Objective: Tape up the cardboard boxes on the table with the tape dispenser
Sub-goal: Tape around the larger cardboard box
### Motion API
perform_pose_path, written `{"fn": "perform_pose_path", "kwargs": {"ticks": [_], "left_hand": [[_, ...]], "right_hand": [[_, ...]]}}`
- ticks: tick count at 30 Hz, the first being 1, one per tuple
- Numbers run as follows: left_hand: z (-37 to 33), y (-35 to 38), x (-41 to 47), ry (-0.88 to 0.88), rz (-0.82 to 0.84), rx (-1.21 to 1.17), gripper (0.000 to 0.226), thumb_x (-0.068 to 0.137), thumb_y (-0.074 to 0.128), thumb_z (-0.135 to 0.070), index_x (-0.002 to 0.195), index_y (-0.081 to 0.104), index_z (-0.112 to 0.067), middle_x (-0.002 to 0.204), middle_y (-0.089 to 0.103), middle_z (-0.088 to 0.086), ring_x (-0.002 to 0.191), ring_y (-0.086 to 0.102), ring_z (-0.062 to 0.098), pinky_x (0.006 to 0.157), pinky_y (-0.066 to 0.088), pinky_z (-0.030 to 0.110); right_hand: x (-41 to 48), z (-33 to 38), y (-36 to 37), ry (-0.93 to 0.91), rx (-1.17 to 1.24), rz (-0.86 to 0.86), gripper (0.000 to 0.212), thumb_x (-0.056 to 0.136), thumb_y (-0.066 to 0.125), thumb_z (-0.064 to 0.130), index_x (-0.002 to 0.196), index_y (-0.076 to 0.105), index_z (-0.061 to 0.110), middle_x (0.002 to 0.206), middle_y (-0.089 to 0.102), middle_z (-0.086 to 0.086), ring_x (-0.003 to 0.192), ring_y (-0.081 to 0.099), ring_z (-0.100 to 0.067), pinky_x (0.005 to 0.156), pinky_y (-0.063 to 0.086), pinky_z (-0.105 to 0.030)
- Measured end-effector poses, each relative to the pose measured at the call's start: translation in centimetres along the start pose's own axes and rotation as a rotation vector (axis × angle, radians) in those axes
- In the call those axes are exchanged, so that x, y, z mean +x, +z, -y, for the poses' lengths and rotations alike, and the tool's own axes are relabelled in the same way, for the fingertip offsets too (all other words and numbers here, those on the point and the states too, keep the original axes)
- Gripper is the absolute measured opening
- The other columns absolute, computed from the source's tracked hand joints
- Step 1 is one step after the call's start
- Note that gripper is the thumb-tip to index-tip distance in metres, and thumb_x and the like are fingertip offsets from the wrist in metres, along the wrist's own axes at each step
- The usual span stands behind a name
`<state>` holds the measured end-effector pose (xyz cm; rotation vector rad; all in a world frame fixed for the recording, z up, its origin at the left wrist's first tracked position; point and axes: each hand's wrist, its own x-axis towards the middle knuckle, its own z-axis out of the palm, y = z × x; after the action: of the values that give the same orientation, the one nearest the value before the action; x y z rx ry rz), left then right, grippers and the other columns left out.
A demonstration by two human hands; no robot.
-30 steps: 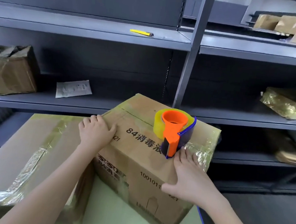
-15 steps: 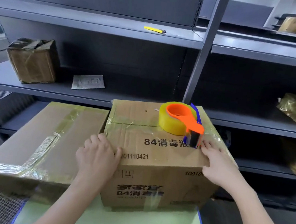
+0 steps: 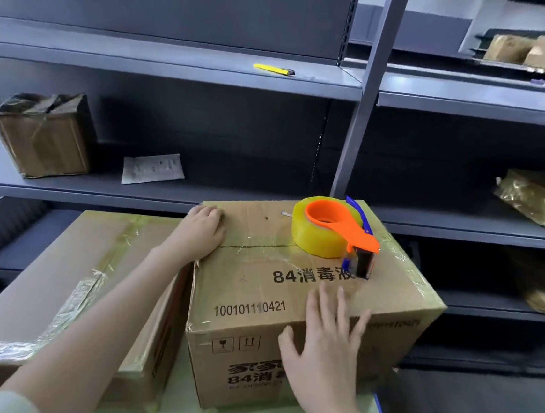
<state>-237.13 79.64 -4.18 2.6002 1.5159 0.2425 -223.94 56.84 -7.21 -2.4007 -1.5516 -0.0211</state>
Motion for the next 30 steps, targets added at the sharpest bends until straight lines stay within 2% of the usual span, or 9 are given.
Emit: {"fn": "perform_pose_path", "kwargs": {"ticks": [6, 10, 11, 13, 15, 18, 19, 23, 30], "left_hand": [[-0.4, 0.5, 3.7, 0.120, 0.046, 0.025, 0.046, 0.101, 0.030, -0.030, 0.139, 0.038, -0.007, 0.151, 0.032, 0.009, 0.139, 0.025, 0.023, 0.113, 0.012, 0.036], [-0.4, 0.6, 5.5, 0.140, 0.035, 0.019, 0.045, 0.099, 0.033, -0.034, 0.135, 0.043, -0.009, 0.141, 0.045, 0.007, 0.130, 0.039, 0.024, 0.108, 0.022, 0.037], [-0.4, 0.8, 5.6, 0.132, 0.025, 0.015, 0.045, 0.099, 0.033, -0.035, 0.135, 0.044, -0.011, 0.139, 0.047, 0.007, 0.128, 0.041, 0.025, 0.108, 0.023, 0.036], [-0.2, 1.3, 5.6, 0.112, -0.004, 0.008, 0.045, 0.099, 0.033, -0.037, 0.135, 0.044, -0.012, 0.138, 0.048, 0.007, 0.127, 0.042, 0.026, 0.108, 0.025, 0.034], [-0.1, 1.5, 5.5, 0.113, -0.024, 0.010, 0.045, 0.098, 0.033, -0.038, 0.134, 0.044, -0.012, 0.136, 0.049, 0.006, 0.126, 0.043, 0.025, 0.108, 0.025, 0.033], [0.0, 1.4, 5.4, 0.117, -0.016, 0.020, 0.047, 0.099, 0.030, -0.039, 0.136, 0.043, -0.011, 0.136, 0.049, 0.006, 0.127, 0.042, 0.024, 0.108, 0.026, 0.034], [0.0, 1.4, 5.2, 0.112, -0.006, 0.025, 0.048, 0.100, 0.028, -0.039, 0.136, 0.042, -0.011, 0.137, 0.048, 0.006, 0.127, 0.042, 0.024, 0.108, 0.025, 0.034], [0.0, 1.1, 3.9, 0.063, 0.019, 0.027, 0.049, 0.100, 0.027, -0.039, 0.136, 0.041, -0.010, 0.139, 0.045, 0.008, 0.129, 0.039, 0.026, 0.110, 0.024, 0.036], [-0.4, 0.8, -2.0, -0.095, 0.055, 0.138, 0.056, 0.100, 0.020, -0.040, 0.145, 0.026, -0.008, 0.145, 0.036, 0.011, 0.133, 0.033, 0.029, 0.109, 0.024, 0.039]], "right_hand": [[0.7, 4.7, -0.4, 0.025, -0.030, 0.095, 0.078, 0.076, 0.037, 0.069, 0.117, 0.067, 0.009, 0.125, 0.061, -0.015, 0.123, 0.051, -0.037, 0.098, 0.015, -0.068], [1.1, 7.7, -0.5, -0.065, -0.008, 0.134, 0.095, 0.079, 0.021, 0.074, 0.151, 0.016, 0.013, 0.158, 0.012, -0.008, 0.145, -0.003, -0.037, 0.105, -0.015, -0.063], [1.1, 8.3, -0.3, -0.082, -0.004, 0.132, 0.097, 0.078, 0.022, 0.076, 0.151, 0.014, 0.012, 0.158, 0.011, -0.009, 0.144, -0.005, -0.037, 0.105, -0.016, -0.064], [1.3, 9.2, -0.5, -0.062, 0.010, 0.153, 0.103, 0.074, 0.026, 0.081, 0.147, 0.028, 0.008, 0.153, 0.024, -0.015, 0.143, 0.010, -0.041, 0.105, -0.008, -0.067], [1.5, 9.8, 0.1, -0.086, -0.051, 0.170, 0.112, 0.070, 0.025, 0.086, 0.148, 0.023, 0.006, 0.155, 0.016, -0.016, 0.143, 0.007, -0.043, 0.103, -0.009, -0.070], [1.6, 9.8, 0.5, -0.061, -0.029, 0.178, 0.109, 0.060, 0.035, 0.086, 0.126, 0.059, 0.002, 0.136, 0.050, -0.020, 0.129, 0.041, -0.045, 0.100, 0.014, -0.070], [1.6, 9.9, 0.3, -0.076, -0.018, 0.187, 0.108, 0.058, 0.035, 0.084, 0.125, 0.060, 0.003, 0.136, 0.051, -0.020, 0.129, 0.041, -0.045, 0.101, 0.014, -0.070], [1.1, 8.6, -0.4, -0.177, -0.096, 0.224, 0.106, 0.070, 0.031, 0.077, 0.152, 0.008, 0.013, 0.159, -0.006, -0.008, 0.144, -0.016, -0.032, 0.106, -0.018, -0.064], [-0.4, 4.1, -2.7, -0.363, -0.074, 0.354, 0.102, 0.075, 0.044, 0.066, 0.152, -0.004, 0.019, 0.158, -0.016, 0.004, 0.142, -0.025, -0.014, 0.111, -0.018, -0.054]]}}
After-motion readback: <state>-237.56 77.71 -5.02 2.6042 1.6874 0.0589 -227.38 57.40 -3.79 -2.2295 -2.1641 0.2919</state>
